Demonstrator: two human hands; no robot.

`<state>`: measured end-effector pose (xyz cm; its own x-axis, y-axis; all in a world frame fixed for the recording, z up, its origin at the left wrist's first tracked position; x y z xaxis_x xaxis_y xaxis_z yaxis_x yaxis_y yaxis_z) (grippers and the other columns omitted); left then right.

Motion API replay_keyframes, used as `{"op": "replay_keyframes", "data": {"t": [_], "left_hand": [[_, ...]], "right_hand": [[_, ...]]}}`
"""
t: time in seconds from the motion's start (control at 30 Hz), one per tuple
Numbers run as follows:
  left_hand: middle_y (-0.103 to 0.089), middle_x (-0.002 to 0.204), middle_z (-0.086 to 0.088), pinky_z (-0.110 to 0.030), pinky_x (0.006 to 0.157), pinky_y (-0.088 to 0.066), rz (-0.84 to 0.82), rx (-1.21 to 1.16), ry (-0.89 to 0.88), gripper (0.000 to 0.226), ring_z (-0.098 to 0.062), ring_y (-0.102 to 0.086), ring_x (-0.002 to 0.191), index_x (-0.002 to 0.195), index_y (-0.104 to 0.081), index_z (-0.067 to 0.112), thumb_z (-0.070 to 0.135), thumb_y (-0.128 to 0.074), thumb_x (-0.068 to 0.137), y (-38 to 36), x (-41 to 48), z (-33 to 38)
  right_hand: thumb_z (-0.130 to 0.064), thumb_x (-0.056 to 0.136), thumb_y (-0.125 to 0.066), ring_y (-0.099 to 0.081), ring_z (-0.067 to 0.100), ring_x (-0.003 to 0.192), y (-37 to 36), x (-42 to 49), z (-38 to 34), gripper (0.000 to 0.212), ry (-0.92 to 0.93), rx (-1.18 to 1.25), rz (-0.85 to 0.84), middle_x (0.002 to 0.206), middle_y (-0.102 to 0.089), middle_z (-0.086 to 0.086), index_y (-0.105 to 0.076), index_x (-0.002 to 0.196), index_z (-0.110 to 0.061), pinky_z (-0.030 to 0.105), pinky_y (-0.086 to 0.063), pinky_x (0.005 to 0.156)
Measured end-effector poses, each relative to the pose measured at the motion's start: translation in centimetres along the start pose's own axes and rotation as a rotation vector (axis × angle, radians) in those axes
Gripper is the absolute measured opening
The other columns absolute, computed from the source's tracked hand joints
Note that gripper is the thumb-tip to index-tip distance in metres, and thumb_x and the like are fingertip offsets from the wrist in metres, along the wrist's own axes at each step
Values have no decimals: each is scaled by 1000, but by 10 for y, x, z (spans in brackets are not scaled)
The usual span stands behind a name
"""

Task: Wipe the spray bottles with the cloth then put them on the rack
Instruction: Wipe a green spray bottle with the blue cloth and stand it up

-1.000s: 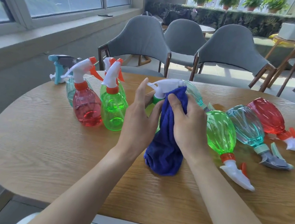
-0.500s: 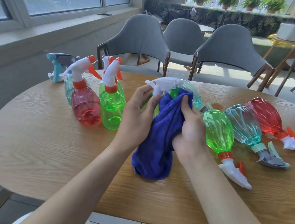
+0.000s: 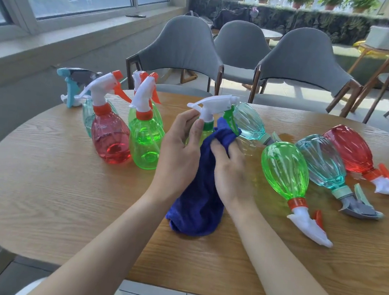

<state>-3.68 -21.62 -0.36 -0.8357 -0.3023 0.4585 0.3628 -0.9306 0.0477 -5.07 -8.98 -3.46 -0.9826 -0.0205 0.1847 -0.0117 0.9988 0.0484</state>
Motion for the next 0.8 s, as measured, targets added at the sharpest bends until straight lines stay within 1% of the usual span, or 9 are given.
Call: {"op": "replay_keyframes", "data": {"t": [0.13, 0.2, 0.27, 0.37, 0.43, 0.5, 0.57, 0.7, 0.8], "left_hand": [[-75, 116, 7, -20, 99, -51, 22, 7, 15, 17, -5, -69, 113, 124, -63, 25, 16, -56, 112, 0, 0, -1], [-75, 112, 7, -20, 97, -51, 31, 1, 31, 16, -5, -70, 110, 123, -65, 24, 15, -56, 112, 0, -1, -1], [-75, 111, 7, -25, 99, -53, 28, 0, 40, 16, -7, -70, 108, 123, -66, 23, 17, -57, 112, 1, -2, -2], [-76, 110, 7, -29, 99, -55, 7, 6, 38, 16, -10, -71, 108, 122, -68, 23, 19, -58, 111, 1, -3, 0], [-76, 111, 9, -30, 100, -54, -1, 10, 33, 16, -10, -71, 110, 119, -68, 28, 19, -58, 111, 2, -4, 1], [-76, 111, 9, -28, 99, -54, -3, 14, 27, 16, -10, -70, 109, 119, -68, 27, 18, -57, 111, 4, -4, 0], [-74, 109, 9, -27, 96, -53, 2, 37, -2, 16, -11, -69, 106, 122, -67, 21, 17, -55, 112, 6, -4, 0], [-70, 110, 6, -34, 100, -53, 33, 68, 5, 15, -12, -67, 109, 126, -61, 16, 20, -56, 112, 11, 3, -6], [-69, 109, 9, -33, 100, -53, 48, 78, -10, 16, -8, -66, 107, 126, -61, 13, 21, -56, 113, 12, 6, -5]], "right_hand": [[-37, 111, -47, -43, 5, 142, -5, -10, -12, 43, 281, -339, 23, 151, -52, -12, -54, 152, -25, 24, -30, 121], [-39, 110, -43, -39, 2, 144, -8, -11, -11, 49, 309, -366, 25, 156, -49, -11, -50, 156, -24, 19, -25, 123], [-41, 109, -40, -38, 3, 146, -10, -6, -11, 51, 275, -323, 13, 156, -50, -10, -50, 156, -23, 25, -26, 125], [-40, 111, -41, -47, 13, 139, -11, 5, -13, 43, 196, -220, 6, 143, -59, -7, -58, 146, -22, 43, -34, 122], [-42, 110, -46, -54, 15, 134, -12, 9, -14, 39, 166, -159, 34, 136, -65, -7, -64, 140, -23, 46, -39, 119], [-41, 107, -55, -61, 11, 128, -11, 8, -14, 35, 185, -96, 94, 130, -71, -10, -70, 135, -25, 45, -45, 114], [-27, 104, -66, -65, 6, 124, -9, 1, -12, 28, 228, -54, 153, 127, -75, -11, -75, 130, -23, 42, -49, 112], [-1, 93, -75, -61, -3, 129, -10, -14, -3, 35, 215, -69, 157, 134, -71, -14, -81, 122, -19, 26, -46, 115], [-14, 97, -74, -72, 4, 109, 4, -12, 9, 20, 40, 45, 250, 110, -80, -13, -82, 111, -24, 35, -54, 106]]}}
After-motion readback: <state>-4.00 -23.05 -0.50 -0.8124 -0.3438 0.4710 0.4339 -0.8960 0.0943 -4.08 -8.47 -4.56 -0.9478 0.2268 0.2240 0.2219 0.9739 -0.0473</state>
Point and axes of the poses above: each hand's wrist, its own x-axis towards the middle knuckle, its own y-axis out of the back of the hand, z = x × y, the point moved 6 cm from there along x, towards the middle knuckle
